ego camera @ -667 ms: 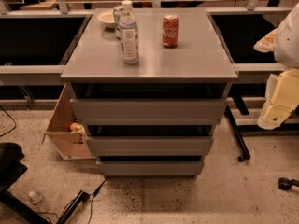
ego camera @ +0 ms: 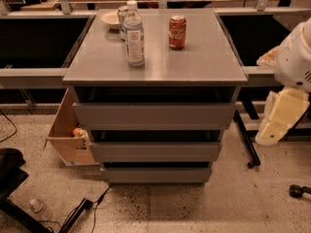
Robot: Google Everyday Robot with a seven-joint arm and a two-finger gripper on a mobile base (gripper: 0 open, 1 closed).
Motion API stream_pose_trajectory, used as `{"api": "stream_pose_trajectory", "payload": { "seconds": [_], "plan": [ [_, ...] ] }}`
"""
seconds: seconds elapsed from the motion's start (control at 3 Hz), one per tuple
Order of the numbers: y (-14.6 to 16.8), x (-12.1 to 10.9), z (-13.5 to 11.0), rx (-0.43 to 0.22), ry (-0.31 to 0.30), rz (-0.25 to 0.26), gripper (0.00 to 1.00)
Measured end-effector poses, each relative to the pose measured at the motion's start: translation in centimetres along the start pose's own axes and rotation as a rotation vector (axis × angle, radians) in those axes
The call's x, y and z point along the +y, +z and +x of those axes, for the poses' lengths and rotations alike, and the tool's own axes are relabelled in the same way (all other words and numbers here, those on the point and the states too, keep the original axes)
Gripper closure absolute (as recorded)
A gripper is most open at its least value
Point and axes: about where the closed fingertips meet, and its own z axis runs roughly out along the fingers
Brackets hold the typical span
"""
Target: Open bottom drawer
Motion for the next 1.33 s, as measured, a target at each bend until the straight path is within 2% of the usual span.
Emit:
{"api": "stream_pose_trajectory", "payload": {
  "seconds": [0.33, 0.67, 1.0, 1.33],
  "plan": [
    [4.5, 2.6, -0.7, -0.055, 0.045, -0.012, 0.0],
    [13.8, 6.9, -1.8, -0.078, 0.1, -0.049, 0.0],
    [22.7, 10.0, -1.4, -0.032, 0.111, -0.079, 0.0],
    [30.1, 10.6, -1.6, -0.045, 0.121, -0.07, 0.0]
  ]
}}
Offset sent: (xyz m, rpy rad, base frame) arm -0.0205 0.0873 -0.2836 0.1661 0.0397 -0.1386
